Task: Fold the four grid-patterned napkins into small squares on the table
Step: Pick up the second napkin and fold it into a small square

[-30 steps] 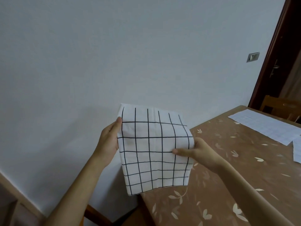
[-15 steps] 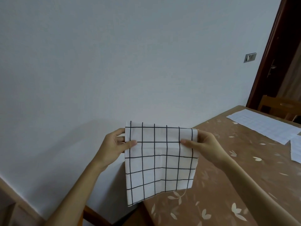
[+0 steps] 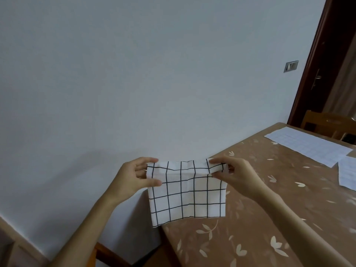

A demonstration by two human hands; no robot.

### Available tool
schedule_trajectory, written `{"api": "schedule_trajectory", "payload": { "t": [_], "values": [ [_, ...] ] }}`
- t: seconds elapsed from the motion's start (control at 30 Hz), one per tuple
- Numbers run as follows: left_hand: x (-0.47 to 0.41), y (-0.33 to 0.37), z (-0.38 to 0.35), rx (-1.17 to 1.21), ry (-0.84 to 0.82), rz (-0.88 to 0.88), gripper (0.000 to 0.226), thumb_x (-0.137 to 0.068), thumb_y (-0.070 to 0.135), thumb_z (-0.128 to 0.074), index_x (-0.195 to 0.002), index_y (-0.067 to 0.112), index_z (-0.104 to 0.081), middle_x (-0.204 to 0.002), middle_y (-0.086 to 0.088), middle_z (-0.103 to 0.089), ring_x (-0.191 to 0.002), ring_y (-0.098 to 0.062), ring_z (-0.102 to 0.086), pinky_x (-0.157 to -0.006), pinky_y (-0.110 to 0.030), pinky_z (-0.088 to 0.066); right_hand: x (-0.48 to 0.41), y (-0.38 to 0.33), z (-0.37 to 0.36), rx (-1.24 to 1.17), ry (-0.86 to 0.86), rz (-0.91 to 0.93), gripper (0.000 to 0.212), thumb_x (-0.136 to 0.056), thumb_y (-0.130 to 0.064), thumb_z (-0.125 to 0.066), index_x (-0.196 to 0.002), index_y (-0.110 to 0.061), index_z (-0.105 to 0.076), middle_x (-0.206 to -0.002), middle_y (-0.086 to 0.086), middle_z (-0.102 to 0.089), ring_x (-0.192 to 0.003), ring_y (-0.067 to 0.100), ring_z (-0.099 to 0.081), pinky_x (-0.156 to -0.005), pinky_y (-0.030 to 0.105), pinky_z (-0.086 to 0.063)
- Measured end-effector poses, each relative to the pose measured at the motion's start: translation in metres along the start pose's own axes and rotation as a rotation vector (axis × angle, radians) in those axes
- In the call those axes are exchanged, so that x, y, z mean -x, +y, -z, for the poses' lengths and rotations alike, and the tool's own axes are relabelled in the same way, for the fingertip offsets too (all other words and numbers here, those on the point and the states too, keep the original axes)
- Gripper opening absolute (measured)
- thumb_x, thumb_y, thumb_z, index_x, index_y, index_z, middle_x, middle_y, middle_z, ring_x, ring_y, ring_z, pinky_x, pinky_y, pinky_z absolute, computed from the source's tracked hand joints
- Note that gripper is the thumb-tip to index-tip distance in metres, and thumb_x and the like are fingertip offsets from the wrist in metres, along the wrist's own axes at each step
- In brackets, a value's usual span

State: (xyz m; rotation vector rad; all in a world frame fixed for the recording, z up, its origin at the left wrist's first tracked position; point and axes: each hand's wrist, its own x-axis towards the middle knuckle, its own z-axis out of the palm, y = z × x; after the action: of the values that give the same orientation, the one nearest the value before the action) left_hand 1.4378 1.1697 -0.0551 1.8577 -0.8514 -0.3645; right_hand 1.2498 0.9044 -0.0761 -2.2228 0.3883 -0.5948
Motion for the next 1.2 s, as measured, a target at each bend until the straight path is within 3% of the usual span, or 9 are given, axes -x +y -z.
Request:
{"api": "schedule_trajectory", "payload": {
  "t": [0.07, 0.23, 0.4, 0.6, 0.7, 0.77, 0.9, 1.07, 1.2],
  "values": [
    [0.002, -0.003, -0.002, -0.143, 0.062, -0.020, 0.049, -0.065, 0.016, -0.095, -0.107, 0.033, -0.075, -0.091, 0.011, -0.071, -0.074, 0.000, -0.069, -0.079, -0.014, -0.052, 0.000, -0.003, 0.002, 0.093, -0.010, 0.012, 0.029, -0.082, -0.023, -0.078, -0.108, -0.033, -0.072, -0.089, -0.018, -0.068, -0.081, 0.002, -0.062, -0.072, 0.016, -0.046],
    [-0.003, -0.019, -0.004, -0.377, 0.214, -0.173, 0.021, -0.078, 0.022, -0.087, -0.092, 0.032, -0.077, -0.080, 0.004, -0.064, -0.072, -0.013, -0.063, -0.075, -0.030, -0.057, -0.005, -0.002, 0.003, 0.235, 0.036, 0.123, 0.013, -0.084, -0.026, -0.077, -0.096, -0.032, -0.075, -0.095, -0.009, -0.057, -0.086, 0.003, -0.055, -0.077, 0.019, -0.040],
    [-0.005, -0.024, -0.014, -0.554, 0.129, -0.162, 0.026, -0.080, 0.039, -0.082, -0.103, 0.035, -0.070, -0.116, 0.013, -0.057, -0.106, -0.006, -0.059, -0.095, -0.031, -0.050, -0.010, -0.018, 0.003, 0.223, 0.057, 0.231, 0.010, -0.089, -0.029, -0.073, -0.097, -0.025, -0.074, -0.125, -0.005, -0.056, -0.115, 0.009, -0.054, -0.097, 0.028, -0.042],
    [-0.002, 0.009, -0.063, -0.217, -0.195, -0.091, 0.052, -0.080, 0.047, -0.082, -0.127, 0.040, -0.061, -0.120, 0.023, -0.067, -0.110, 0.009, -0.061, -0.086, -0.008, -0.049, -0.011, -0.065, -0.004, 0.148, -0.045, 0.382, 0.002, -0.092, -0.024, -0.070, -0.094, -0.022, -0.071, -0.094, -0.011, -0.072, -0.090, 0.007, -0.064, -0.081, 0.023, -0.048],
    [-0.007, 0.021, -0.076, -0.106, -0.174, -0.116, 0.004, -0.090, 0.038, -0.074, -0.093, 0.037, -0.073, -0.084, 0.011, -0.075, -0.077, 0.000, -0.068, -0.072, -0.022, -0.054, -0.011, -0.079, -0.005, 0.088, -0.089, 0.380, 0.005, -0.093, -0.025, -0.070, -0.096, -0.021, -0.071, -0.096, -0.011, -0.075, -0.092, 0.007, -0.068, -0.081, 0.023, -0.050],
    [-0.012, 0.024, -0.077, -0.056, -0.116, -0.132, 0.019, -0.093, 0.031, -0.072, -0.074, 0.030, -0.071, -0.066, 0.004, -0.068, -0.062, -0.008, -0.061, -0.061, -0.028, -0.049, -0.012, -0.079, -0.001, 0.091, -0.032, 0.363, 0.014, -0.090, -0.030, -0.072, -0.103, -0.025, -0.070, -0.094, -0.018, -0.073, -0.093, -0.004, -0.065, -0.079, 0.011, -0.047],
    [-0.015, 0.023, -0.065, 0.219, -0.014, -0.027, 0.008, -0.090, 0.022, -0.075, -0.095, 0.019, -0.079, -0.093, 0.003, -0.081, -0.090, -0.013, -0.077, -0.084, -0.031, -0.060, -0.013, -0.055, 0.018, 0.025, 0.070, 0.139, 0.046, -0.076, -0.046, -0.081, -0.117, -0.037, -0.063, -0.094, -0.016, -0.070, -0.090, -0.006, -0.064, -0.075, 0.006, -0.046],
    [-0.017, 0.016, -0.051, 0.516, 0.060, 0.089, 0.031, -0.081, 0.023, -0.079, -0.109, 0.012, -0.076, -0.108, -0.006, -0.079, -0.105, -0.021, -0.074, -0.102, -0.048, -0.054, -0.005, -0.019, 0.017, -0.290, -0.091, -0.100, 0.073, -0.064, -0.049, -0.086, -0.128, -0.029, -0.058, -0.107, 0.000, -0.074, -0.098, 0.012, -0.073, -0.094, 0.039, -0.057],
    [-0.019, 0.014, -0.052, 0.565, 0.044, 0.114, 0.037, -0.079, 0.025, -0.080, -0.113, 0.012, -0.074, -0.110, -0.005, -0.079, -0.107, -0.020, -0.074, -0.104, -0.047, -0.053, 0.003, -0.019, -0.004, -0.358, -0.237, -0.067, 0.034, -0.088, -0.034, -0.074, -0.117, -0.017, -0.069, -0.110, -0.002, -0.076, -0.104, 0.011, -0.071, -0.093, 0.029, -0.054]
  ]
}}
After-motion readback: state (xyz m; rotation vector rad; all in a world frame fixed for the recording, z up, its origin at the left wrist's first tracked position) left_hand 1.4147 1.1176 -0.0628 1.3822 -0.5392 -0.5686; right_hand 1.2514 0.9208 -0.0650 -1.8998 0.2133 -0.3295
